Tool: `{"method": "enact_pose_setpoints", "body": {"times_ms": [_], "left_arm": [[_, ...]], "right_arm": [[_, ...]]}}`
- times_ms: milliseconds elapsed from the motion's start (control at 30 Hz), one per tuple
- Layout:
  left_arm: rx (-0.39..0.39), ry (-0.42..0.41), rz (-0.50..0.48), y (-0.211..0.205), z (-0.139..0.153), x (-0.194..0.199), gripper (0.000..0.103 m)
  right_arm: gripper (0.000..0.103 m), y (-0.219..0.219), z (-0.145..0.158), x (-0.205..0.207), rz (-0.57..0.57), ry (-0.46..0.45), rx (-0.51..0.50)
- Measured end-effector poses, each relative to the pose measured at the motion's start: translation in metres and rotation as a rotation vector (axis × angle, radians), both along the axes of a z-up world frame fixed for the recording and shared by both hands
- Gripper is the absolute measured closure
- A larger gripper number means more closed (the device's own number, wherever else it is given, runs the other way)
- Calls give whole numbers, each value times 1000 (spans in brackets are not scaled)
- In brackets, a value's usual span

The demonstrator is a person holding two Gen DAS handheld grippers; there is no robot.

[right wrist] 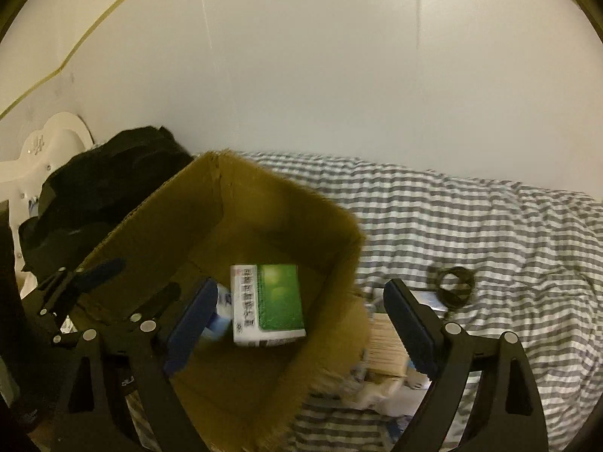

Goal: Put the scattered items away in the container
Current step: 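Drop the medicine box and blue packet into the cardboard box with both tools, then grasp the floss-pick tub with the left tool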

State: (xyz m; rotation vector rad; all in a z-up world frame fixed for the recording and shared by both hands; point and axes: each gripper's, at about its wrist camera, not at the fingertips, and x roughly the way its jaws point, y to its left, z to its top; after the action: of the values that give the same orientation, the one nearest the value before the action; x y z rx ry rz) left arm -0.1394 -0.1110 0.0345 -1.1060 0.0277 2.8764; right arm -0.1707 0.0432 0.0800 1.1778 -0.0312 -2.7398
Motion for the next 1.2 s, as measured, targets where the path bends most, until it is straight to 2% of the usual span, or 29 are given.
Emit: {"method": "enact_pose_setpoints", "body": {"times_ms": [100,333,533,733,900,1033,1200], "left_arm": [[-34,1,-20,14,6,11,23],[-30,-17,-85,53,9,43,23],[16,-41,-149,101,10,67,23],[48,-74,-173,137,-5,87,23],[22,-116,-167,154,-30,92,23],[14,-163,-149,163,-53,88,23],[6,-199,-145,177,-79,79,23]], "right_arm": [[13,18,9,16,-16,6,31],[13,80,8,67,-101,-20,62],[13,127,11,105,-167,-26,77],[13,156,10,132,-199,-16,81],[13,172,-9,142,-214,-25,73],[13,181,-42,139,-225,-64,72],[13,196,-79,123,-255,-129,-2]]}}
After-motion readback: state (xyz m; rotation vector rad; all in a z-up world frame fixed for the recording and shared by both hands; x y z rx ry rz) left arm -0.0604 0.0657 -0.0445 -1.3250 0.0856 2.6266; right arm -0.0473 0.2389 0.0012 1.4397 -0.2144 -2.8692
